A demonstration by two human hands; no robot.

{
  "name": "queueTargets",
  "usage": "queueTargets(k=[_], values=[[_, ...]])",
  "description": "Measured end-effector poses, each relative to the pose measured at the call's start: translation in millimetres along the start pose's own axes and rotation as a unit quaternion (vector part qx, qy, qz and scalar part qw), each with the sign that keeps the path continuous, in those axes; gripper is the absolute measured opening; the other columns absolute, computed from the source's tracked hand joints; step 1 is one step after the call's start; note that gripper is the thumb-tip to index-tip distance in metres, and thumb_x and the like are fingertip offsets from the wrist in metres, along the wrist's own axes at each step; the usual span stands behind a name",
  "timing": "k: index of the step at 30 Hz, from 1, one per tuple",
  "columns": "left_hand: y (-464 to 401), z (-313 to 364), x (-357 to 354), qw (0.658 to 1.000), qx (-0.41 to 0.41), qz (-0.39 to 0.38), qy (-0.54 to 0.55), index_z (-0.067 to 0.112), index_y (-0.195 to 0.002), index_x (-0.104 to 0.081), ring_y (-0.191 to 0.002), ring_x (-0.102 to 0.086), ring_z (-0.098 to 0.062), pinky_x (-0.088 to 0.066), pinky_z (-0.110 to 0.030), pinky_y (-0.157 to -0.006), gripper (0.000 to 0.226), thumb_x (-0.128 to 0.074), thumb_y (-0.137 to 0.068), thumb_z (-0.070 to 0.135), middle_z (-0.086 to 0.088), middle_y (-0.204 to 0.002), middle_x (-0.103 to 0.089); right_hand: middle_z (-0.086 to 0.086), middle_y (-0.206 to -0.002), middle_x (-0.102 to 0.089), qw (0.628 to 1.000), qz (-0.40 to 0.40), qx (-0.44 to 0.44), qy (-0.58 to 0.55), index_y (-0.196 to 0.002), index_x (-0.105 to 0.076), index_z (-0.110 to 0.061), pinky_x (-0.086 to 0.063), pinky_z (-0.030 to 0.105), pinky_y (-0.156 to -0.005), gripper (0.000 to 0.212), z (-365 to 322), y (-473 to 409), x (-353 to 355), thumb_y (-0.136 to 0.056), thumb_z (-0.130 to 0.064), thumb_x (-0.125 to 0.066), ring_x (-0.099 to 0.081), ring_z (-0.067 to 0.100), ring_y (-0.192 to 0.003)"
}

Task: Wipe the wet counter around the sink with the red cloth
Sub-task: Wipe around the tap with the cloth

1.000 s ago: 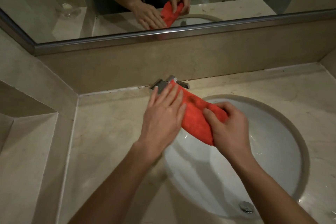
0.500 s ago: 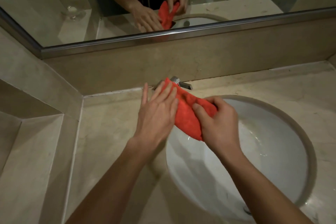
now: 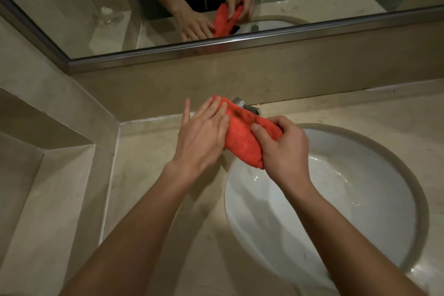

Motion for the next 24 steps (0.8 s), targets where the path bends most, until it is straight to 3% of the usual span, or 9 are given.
queueTargets(k=[7,10,12,17,20,24], values=[[41,73,-19,0.989,-0.106,0.030,0.095,0.012,-0.142,-0.050,-0.147,-0.026,-0.014,-0.007,-0.043,-0.123,0.054,-0.027,-0.102,0.039,-0.003,-0.153,-0.042,-0.010,-0.078,-0.071,0.998,0.048,-0.025,0.022,-0.086,-0.072,-0.024,-0.049,0.027,-0.070,0.005,29,43,76,-0.089,-0.020,-0.073,-0.066,0.004,-0.077],[56,94,-21,0.981,-0.177,0.012,0.072,0.012,-0.141,-0.052,-0.146,-0.028,-0.017,-0.006,-0.043,-0.123,0.052,-0.033,-0.102,0.040,-0.003,-0.149,-0.048,-0.015,-0.080,-0.072,0.999,0.042,-0.028,0.018,-0.087,-0.073,-0.024,-0.050,0.019,-0.066,0.006,26,58,94,-0.088,-0.018,-0.073,-0.066,0.004,-0.076],[77,106,-29,0.973,-0.209,-0.026,0.099,0.010,-0.147,-0.042,-0.147,-0.027,-0.016,-0.004,-0.040,-0.123,0.055,-0.035,-0.102,0.040,-0.004,-0.152,-0.043,-0.016,-0.080,-0.072,0.999,0.031,-0.018,0.013,-0.087,-0.074,-0.023,-0.048,0.011,-0.063,0.008,21,62,99,-0.087,-0.015,-0.073,-0.066,0.002,-0.076],[120,108,-54,0.929,-0.092,-0.167,0.317,0.023,-0.157,-0.017,-0.146,-0.008,0.006,-0.007,-0.028,-0.122,0.058,-0.033,-0.103,0.038,0.010,-0.163,-0.016,-0.009,-0.077,-0.072,0.996,-0.042,-0.062,0.049,-0.082,-0.074,-0.028,-0.052,0.033,-0.069,0.011,41,71,97,-0.086,-0.018,-0.075,-0.065,0.009,-0.071],[127,96,-65,0.899,-0.010,-0.185,0.396,0.032,-0.155,-0.021,-0.143,-0.009,0.013,-0.014,-0.025,-0.122,0.058,-0.041,-0.102,0.043,0.020,-0.161,-0.015,-0.007,-0.076,-0.073,0.992,-0.076,-0.096,0.043,-0.082,-0.075,-0.024,-0.052,0.035,-0.070,0.010,50,78,98,-0.086,-0.015,-0.075,-0.067,0.010,-0.070],[129,75,-59,0.871,0.050,-0.164,0.460,0.030,-0.151,-0.034,-0.141,-0.018,0.014,-0.017,-0.021,-0.120,0.063,-0.048,-0.095,0.055,0.018,-0.157,-0.027,0.005,-0.084,-0.076,0.978,-0.119,-0.156,-0.067,-0.089,-0.077,-0.015,-0.054,0.031,-0.069,0.005,45,85,105,-0.086,-0.014,-0.073,-0.072,0.021,-0.081]])
Point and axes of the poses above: each hand's wrist, its own y-axis away from the middle knuckle, its own x-axis out of the back of the hand, z = x × y, the point moved 3 cm from there along -y, towards the middle knuckle
